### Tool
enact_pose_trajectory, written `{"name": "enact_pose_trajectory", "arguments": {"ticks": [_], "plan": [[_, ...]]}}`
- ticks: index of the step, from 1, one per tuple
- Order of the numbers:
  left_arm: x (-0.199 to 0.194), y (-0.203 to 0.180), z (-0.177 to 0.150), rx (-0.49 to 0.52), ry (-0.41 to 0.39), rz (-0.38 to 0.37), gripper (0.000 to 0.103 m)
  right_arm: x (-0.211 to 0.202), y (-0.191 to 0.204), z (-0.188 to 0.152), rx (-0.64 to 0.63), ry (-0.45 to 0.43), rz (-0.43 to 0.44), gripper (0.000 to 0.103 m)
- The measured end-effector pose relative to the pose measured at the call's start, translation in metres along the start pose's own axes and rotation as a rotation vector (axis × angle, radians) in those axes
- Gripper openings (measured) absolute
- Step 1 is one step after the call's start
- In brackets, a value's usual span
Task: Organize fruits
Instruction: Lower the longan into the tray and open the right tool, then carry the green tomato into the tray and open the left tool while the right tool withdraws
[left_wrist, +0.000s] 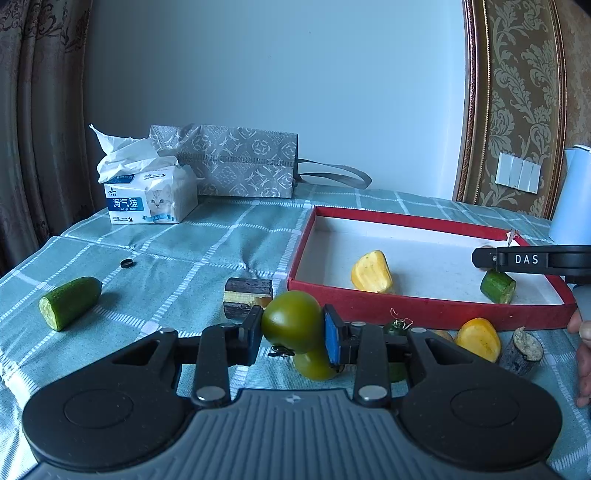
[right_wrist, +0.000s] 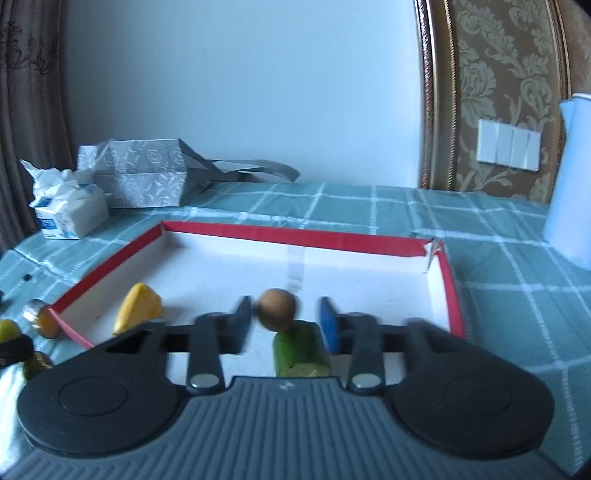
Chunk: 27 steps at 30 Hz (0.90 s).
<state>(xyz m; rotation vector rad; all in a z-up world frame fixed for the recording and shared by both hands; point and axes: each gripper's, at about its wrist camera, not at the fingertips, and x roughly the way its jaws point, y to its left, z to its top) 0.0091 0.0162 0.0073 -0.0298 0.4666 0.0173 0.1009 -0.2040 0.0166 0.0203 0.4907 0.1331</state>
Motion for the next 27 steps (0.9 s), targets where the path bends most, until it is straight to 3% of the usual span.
{"name": "enact_pose_trajectory", "arguments": {"ticks": [6, 9, 10, 17, 27], "plan": [[0.000, -0.001, -0.001, 0.000, -0.003, 0.006, 0.033, -0.033, -0.007, -0.007, 0.023, -0.088, 0.007, 0.052], [0.000, 0.001, 0.000, -0.008, -0.003, 0.005, 0.033, -0.063, -0.017, -0.015, 0.052, -0.162, 0.009, 0.078], [-0.001, 0.001, -0.001, -0.010, -0.004, 0.005, 0.033, -0.073, -0.021, -0.019, 0.060, -0.183, 0.005, 0.082], [-0.003, -0.001, -0.001, -0.003, -0.014, 0.016, 0.033, -0.114, -0.044, -0.049, 0.067, -0.221, -0.037, 0.082], [-0.014, -0.010, 0.007, 0.021, -0.052, 0.042, 0.033, -0.115, -0.056, -0.054, 0.108, -0.230, -0.009, 0.082]]}}
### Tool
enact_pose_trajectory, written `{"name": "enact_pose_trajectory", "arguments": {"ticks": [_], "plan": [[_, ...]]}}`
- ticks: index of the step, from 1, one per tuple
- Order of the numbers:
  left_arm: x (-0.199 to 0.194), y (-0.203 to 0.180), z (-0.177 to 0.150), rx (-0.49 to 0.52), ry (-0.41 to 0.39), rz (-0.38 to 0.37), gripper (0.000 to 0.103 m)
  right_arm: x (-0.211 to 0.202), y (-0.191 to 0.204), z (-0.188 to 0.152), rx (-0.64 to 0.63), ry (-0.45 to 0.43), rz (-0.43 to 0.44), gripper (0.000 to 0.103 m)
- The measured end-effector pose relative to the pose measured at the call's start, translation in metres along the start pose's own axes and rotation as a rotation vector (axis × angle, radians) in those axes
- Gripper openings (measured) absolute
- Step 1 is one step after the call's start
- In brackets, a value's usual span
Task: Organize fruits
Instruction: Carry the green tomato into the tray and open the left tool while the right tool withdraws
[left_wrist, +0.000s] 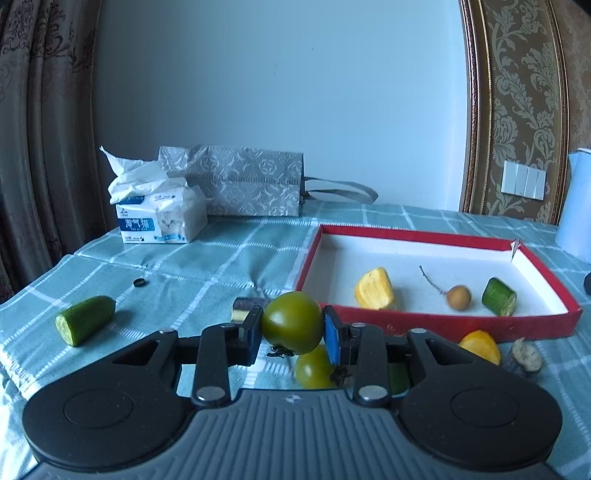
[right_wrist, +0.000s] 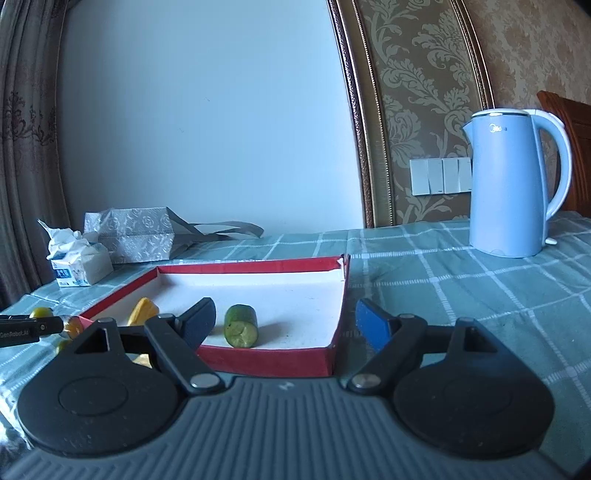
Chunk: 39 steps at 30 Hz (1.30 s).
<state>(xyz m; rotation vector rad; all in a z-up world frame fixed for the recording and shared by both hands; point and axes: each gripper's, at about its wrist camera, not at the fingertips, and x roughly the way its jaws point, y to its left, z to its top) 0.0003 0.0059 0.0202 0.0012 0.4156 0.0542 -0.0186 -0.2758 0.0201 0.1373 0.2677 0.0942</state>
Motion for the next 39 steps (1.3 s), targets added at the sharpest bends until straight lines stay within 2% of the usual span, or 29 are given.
{"name": "enact_pose_trajectory", "arguments": {"ticks": [12, 17, 25, 39], "plan": [[0.007, -0.051, 0.050, 0.079, -0.057, -0.069, 0.033, -0.004, -0.006, 0.004, 0.045, -0.025, 0.010, 0.082], [0.025, -0.074, 0.066, 0.099, -0.042, -0.095, 0.033, -0.005, -0.009, 0.004, 0.060, -0.028, 0.011, 0.082], [0.061, -0.093, 0.072, 0.126, 0.011, -0.089, 0.033, -0.004, -0.013, 0.004, 0.078, -0.029, 0.007, 0.082], [0.103, -0.099, 0.068, 0.123, 0.080, -0.068, 0.034, -0.002, -0.014, 0.006, 0.089, -0.025, 0.012, 0.082]]}}
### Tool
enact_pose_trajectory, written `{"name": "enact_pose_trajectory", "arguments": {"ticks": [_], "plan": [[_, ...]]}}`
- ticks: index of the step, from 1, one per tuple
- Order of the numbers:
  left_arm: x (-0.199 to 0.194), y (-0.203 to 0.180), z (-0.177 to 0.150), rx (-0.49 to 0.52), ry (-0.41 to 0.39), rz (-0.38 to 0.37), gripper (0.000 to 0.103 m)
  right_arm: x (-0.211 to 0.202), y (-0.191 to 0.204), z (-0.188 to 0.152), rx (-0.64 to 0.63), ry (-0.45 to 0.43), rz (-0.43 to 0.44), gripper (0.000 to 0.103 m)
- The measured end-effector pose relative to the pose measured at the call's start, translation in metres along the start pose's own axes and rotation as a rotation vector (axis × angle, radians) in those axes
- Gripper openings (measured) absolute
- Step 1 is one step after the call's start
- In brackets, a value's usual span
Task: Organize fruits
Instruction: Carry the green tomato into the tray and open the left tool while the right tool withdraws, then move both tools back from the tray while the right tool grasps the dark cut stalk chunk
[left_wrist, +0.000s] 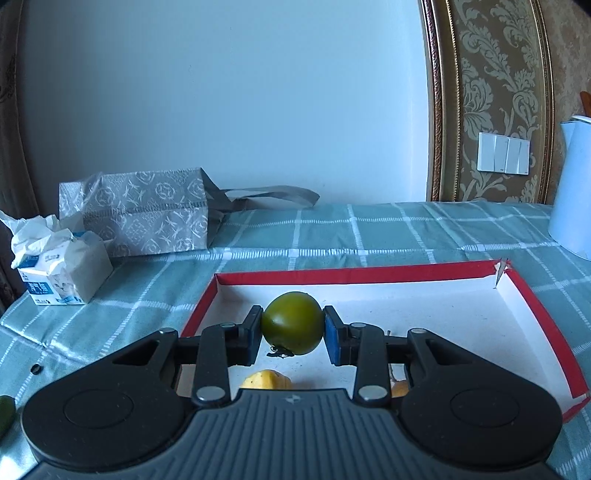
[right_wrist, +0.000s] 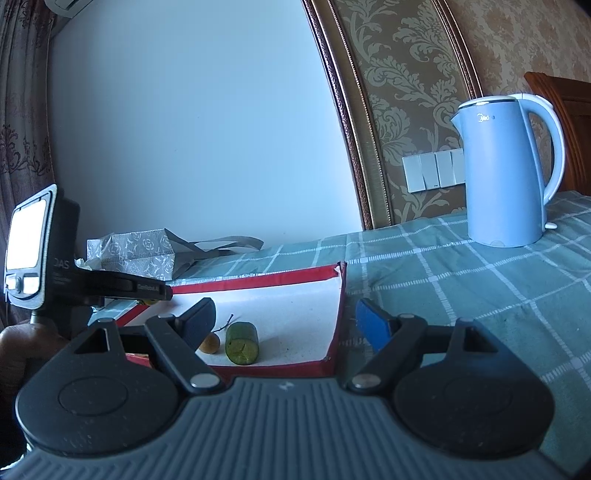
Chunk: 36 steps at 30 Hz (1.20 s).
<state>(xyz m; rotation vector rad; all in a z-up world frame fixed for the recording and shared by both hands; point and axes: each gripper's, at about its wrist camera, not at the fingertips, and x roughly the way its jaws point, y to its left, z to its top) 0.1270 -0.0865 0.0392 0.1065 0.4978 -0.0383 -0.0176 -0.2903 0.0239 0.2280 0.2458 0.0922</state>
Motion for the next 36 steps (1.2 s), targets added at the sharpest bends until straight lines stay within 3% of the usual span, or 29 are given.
{"name": "enact_pose_trajectory", "arguments": {"ticks": [10, 12, 14, 16, 25, 30, 36], "plan": [[0.004, -0.003, 0.002, 0.010, 0.003, -0.025, 0.034, 0.001, 0.000, 0.000, 0.000, 0.000, -0.003, 0.082], [0.003, -0.004, 0.002, 0.010, 0.003, -0.025, 0.045, 0.001, 0.000, 0.000, 0.003, -0.001, -0.004, 0.082], [-0.001, -0.004, 0.001, 0.001, -0.027, -0.010, 0.073, 0.002, 0.000, 0.000, 0.003, 0.001, -0.006, 0.082], [-0.006, -0.002, 0.003, -0.003, -0.051, -0.008, 0.078, 0.001, 0.000, 0.000, 0.002, 0.005, -0.006, 0.082], [-0.036, 0.026, -0.005, -0.042, -0.057, 0.012, 0.078, 0.004, 0.000, 0.000, -0.001, 0.045, 0.027, 0.082], [-0.071, 0.061, -0.033, -0.051, -0.080, 0.040, 0.078, 0.008, 0.010, -0.003, -0.034, 0.124, 0.134, 0.082], [-0.095, 0.098, -0.071, -0.094, -0.096, 0.087, 0.079, 0.014, 0.036, -0.014, -0.122, 0.213, 0.193, 0.081]]}}
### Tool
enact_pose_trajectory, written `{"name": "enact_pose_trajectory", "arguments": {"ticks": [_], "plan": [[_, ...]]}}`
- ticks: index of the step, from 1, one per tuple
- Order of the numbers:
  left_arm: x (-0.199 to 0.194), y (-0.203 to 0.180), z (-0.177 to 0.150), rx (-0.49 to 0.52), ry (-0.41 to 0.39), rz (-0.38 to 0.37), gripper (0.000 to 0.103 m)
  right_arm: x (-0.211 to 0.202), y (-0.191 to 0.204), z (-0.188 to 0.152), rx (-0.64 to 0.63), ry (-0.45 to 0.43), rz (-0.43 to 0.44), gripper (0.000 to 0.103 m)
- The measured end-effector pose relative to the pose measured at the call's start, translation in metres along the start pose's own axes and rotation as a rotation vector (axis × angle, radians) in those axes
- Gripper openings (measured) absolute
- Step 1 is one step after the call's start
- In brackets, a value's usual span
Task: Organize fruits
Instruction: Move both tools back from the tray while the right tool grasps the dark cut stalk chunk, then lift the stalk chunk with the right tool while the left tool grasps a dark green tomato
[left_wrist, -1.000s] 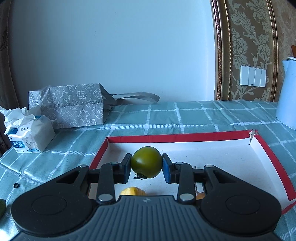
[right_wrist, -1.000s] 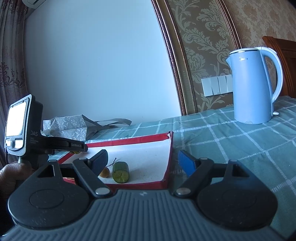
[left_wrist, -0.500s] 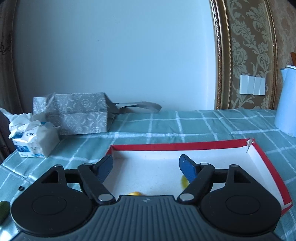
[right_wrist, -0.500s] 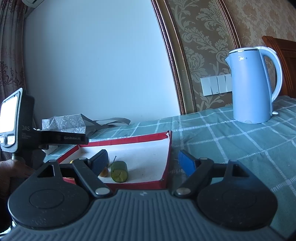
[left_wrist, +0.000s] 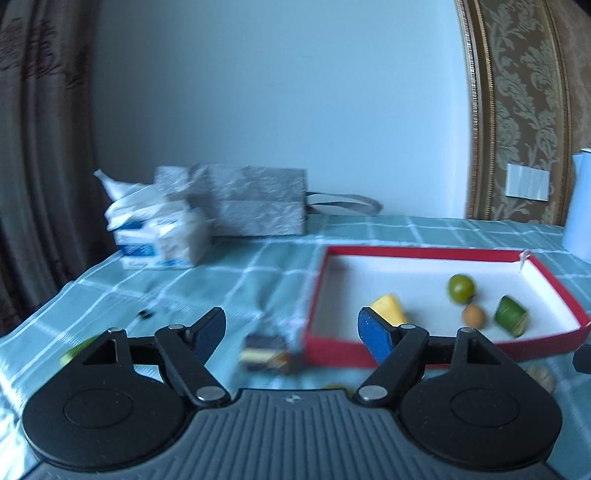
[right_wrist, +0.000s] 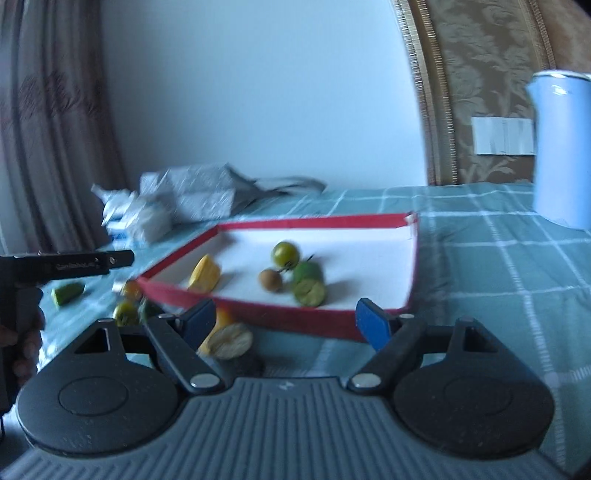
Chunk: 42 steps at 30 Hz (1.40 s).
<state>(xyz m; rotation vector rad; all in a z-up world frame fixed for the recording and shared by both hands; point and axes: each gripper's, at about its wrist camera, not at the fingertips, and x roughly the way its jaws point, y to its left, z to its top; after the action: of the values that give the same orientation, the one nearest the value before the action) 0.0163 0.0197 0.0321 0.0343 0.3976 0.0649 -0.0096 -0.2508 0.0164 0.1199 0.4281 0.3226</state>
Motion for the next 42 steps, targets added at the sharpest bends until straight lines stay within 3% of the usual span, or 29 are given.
{"name": "enact_pose_trajectory", "arguments": {"ticks": [4, 10, 13, 15, 22, 27, 33, 35, 42], "plan": [[0.000, 0.016, -0.012, -0.050, 0.028, -0.007, 0.079, 0.013, 0.020, -0.006, -0.091, 0.077, 0.015, 0.070], [-0.004, 0.021, -0.016, -0.063, 0.012, -0.027, 0.079, 0.032, 0.030, -0.008, -0.121, 0.156, 0.016, 0.061], [-0.005, 0.021, -0.017, -0.066, 0.013, -0.038, 0.079, 0.042, 0.032, -0.008, -0.126, 0.199, 0.024, 0.037], [-0.004, 0.023, -0.017, -0.076, 0.015, -0.038, 0.079, 0.045, 0.037, -0.009, -0.152, 0.214, 0.023, 0.031], [-0.009, 0.042, -0.018, -0.104, 0.014, -0.028, 0.079, 0.037, 0.040, -0.009, -0.150, 0.168, -0.035, 0.031], [-0.013, 0.054, -0.023, -0.056, 0.023, -0.072, 0.079, 0.029, 0.029, -0.004, -0.112, 0.124, -0.053, 0.031], [-0.010, 0.027, -0.030, 0.109, 0.032, -0.150, 0.079, 0.027, 0.027, -0.002, -0.099, 0.109, -0.049, 0.031], [-0.006, 0.017, -0.030, 0.154, 0.030, -0.140, 0.079, 0.027, 0.026, -0.002, -0.093, 0.107, -0.050, 0.031], [0.007, -0.001, -0.029, 0.199, 0.064, -0.168, 0.079, 0.026, 0.025, -0.002, -0.088, 0.100, -0.052, 0.031]]}}
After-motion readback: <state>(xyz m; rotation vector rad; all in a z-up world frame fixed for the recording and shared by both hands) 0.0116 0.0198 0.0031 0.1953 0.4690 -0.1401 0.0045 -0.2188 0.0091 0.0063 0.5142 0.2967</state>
